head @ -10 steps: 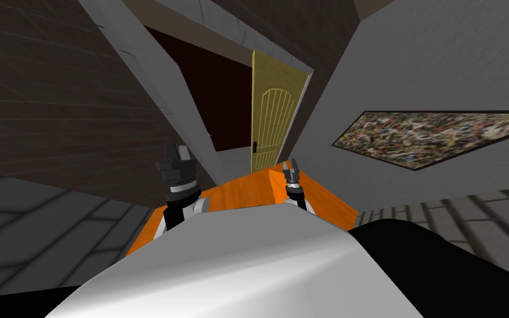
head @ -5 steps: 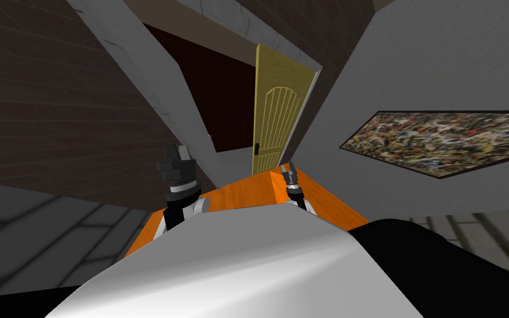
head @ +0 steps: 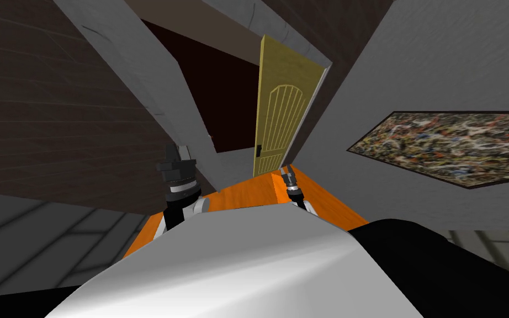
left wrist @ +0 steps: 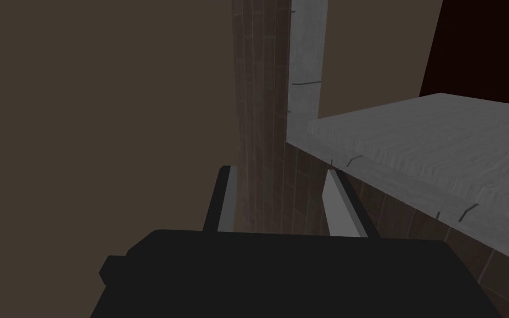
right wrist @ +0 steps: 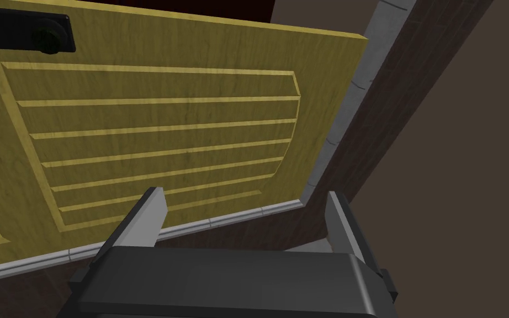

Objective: Push the door open

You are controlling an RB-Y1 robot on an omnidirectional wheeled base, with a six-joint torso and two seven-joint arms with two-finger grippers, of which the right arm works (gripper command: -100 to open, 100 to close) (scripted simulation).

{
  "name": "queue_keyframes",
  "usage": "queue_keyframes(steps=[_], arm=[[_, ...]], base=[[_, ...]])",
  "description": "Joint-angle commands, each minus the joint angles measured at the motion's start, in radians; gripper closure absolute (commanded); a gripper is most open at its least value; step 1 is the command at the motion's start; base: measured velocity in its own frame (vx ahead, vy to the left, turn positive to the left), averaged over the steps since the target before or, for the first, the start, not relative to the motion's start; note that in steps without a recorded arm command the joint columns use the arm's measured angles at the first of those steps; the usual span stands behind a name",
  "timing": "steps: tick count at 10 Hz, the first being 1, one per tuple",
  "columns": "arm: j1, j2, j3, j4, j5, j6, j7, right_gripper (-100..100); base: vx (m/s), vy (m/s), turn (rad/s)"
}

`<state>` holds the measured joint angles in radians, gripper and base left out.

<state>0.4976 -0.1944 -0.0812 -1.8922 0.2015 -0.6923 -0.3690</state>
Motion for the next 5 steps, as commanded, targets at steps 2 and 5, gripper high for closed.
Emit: queue_keyframes(steps=[2, 5], arm=[[-0.007, -0.027, -0.015, 0.054, 0.026, -0.017, -0.054, -100], [-0.014, -0.054, -0.029, 0.11, 0.055, -0.032, -0.108, -100]], base=[[0.153, 0.026, 0.04], [0.135, 0.024, 0.029]])
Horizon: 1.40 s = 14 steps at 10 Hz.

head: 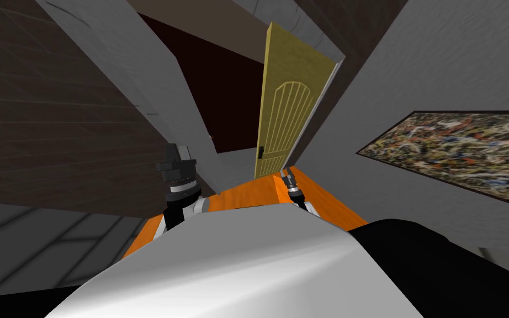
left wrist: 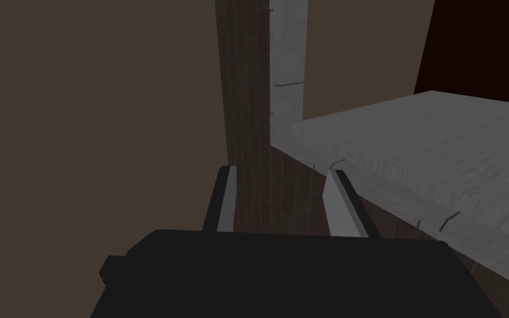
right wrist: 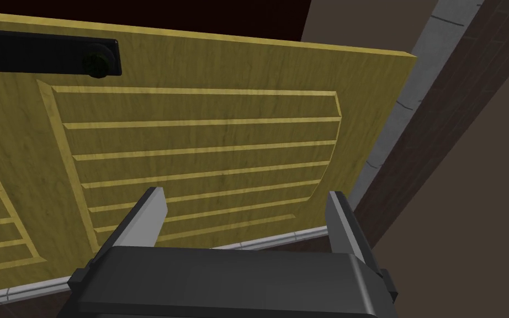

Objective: Push the door open

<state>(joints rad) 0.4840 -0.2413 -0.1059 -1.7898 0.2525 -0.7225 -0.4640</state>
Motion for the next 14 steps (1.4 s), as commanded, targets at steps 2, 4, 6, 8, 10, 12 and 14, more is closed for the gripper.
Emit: queue_keyframes(steps=[2, 4, 6, 8, 10, 12, 14], arm=[[-0.005, -0.026, -0.014, 0.049, 0.026, -0.013, -0.053, -100], [-0.009, -0.039, -0.021, 0.077, 0.04, -0.021, -0.08, -100], [-0.014, -0.058, -0.031, 0.118, 0.062, -0.032, -0.12, -100], [-0.019, -0.077, -0.041, 0.159, 0.083, -0.043, -0.159, -100], [-0.024, -0.095, -0.05, 0.198, 0.103, -0.053, -0.196, -100], [-0.028, -0.112, -0.059, 0.235, 0.123, -0.064, -0.232, -100], [-0.034, -0.134, -0.071, 0.282, 0.147, -0.076, -0.277, -100]], base=[[0.14, 0.006, 0.038], [0.122, 0.021, 0.021], [0.135, 0.026, 0.036], [0.15, 0.019, 0.034], [0.146, 0.012, 0.03], [0.157, 0.018, 0.034], [0.186, 0.016, 0.039]])
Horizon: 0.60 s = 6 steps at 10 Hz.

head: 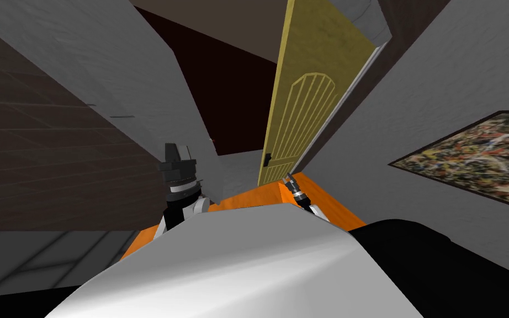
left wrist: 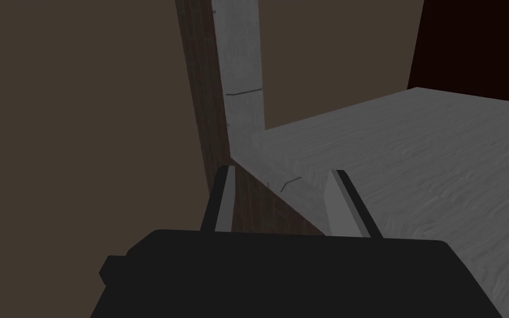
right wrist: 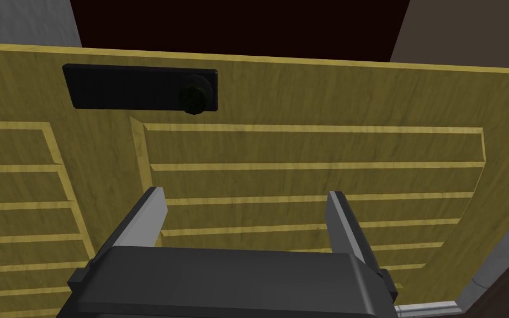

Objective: Push the door open

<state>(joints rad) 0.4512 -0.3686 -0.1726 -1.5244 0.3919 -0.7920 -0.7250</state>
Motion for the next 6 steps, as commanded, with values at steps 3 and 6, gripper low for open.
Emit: queue_keyframes(steps=[3, 6], arm=[[-0.008, -0.03, -0.017, 0.068, 0.034, -0.021, -0.066, -100], [-0.014, -0.053, -0.029, 0.12, 0.061, -0.035, -0.115, -100]], base=[[0.156, 0.012, 0.027], [0.187, 0.001, 0.03]])
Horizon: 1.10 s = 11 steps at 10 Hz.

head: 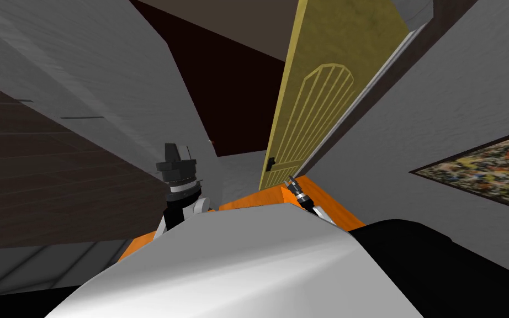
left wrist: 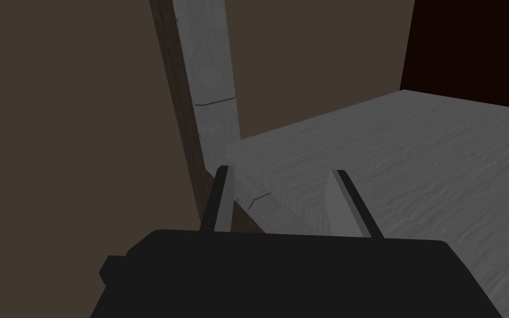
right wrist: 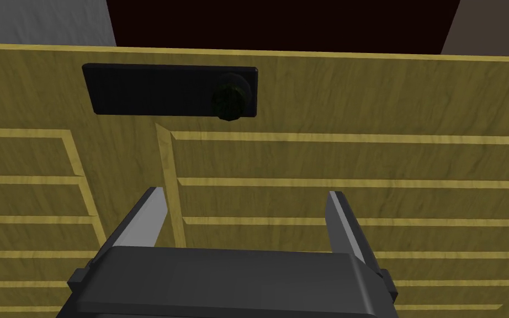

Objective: Push the door open

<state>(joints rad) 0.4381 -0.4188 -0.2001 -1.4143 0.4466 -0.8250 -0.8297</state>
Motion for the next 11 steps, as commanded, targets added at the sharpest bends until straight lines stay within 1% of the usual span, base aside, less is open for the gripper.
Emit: queue_keyframes(steps=[1, 3, 4, 6, 11], arm=[[-0.003, -0.012, -0.007, 0.03, 0.017, -0.007, -0.03, -100], [-0.008, -0.027, -0.015, 0.063, 0.034, -0.016, -0.062, -100], [-0.009, -0.024, -0.013, 0.055, 0.028, -0.014, -0.05, -100], [-0.027, -0.025, -0.011, 0.067, 0.022, 0.006, -0.05, -100], [-0.071, -0.025, -0.006, 0.094, 0.007, 0.057, -0.038, -100]], base=[[0.195, 0.004, 0.03], [0.187, -0.011, 0.031], [0.072, -0.002, 0.008], [0.169, 0.023, 0.071], [0.212, 0.056, 0.081]])
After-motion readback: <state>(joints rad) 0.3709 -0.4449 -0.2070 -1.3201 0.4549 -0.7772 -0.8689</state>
